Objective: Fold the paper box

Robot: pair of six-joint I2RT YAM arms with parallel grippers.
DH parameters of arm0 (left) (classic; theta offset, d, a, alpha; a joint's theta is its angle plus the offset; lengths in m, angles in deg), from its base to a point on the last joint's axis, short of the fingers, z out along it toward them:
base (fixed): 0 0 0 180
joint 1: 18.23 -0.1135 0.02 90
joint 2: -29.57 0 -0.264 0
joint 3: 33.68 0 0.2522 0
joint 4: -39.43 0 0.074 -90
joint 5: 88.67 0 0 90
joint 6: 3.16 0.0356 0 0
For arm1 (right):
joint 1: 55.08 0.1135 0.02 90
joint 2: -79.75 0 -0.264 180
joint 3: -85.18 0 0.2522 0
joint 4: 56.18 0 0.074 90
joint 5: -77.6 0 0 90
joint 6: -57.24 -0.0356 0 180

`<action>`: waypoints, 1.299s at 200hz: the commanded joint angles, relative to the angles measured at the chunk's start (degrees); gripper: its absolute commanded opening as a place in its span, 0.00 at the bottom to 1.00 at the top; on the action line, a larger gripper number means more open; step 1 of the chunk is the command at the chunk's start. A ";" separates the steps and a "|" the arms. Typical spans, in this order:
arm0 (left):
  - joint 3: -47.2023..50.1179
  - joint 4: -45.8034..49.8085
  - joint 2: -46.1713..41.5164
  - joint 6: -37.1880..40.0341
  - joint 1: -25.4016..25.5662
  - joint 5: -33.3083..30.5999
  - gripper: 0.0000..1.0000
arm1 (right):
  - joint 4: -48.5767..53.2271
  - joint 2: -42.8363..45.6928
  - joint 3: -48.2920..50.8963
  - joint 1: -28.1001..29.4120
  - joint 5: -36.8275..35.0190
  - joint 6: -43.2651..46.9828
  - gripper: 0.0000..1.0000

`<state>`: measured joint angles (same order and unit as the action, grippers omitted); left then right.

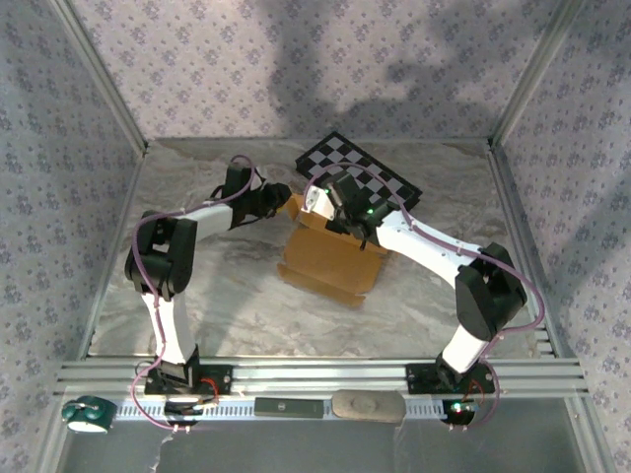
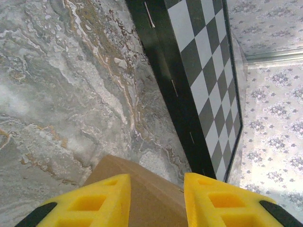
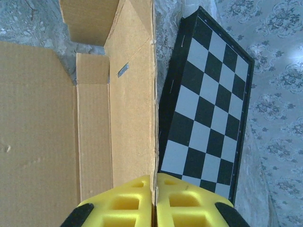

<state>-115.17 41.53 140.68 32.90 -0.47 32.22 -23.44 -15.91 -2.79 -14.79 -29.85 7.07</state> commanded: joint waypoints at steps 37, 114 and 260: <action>-1.58 -0.36 0.77 -2.87 0.52 3.74 0.36 | -1.55 -1.90 0.45 -0.20 -2.15 1.39 0.04; -0.68 -1.77 1.38 -7.01 0.60 6.63 0.36 | -6.35 -4.38 1.72 -0.23 -7.56 5.90 0.03; -0.70 -3.51 2.82 -9.59 -1.21 8.14 0.36 | -23.22 -4.28 13.08 1.88 -14.73 15.31 0.00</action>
<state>-115.96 39.41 142.25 24.12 -0.78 38.21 -49.31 -19.03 7.87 -13.46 -45.24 21.32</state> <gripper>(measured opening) 0.360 0.075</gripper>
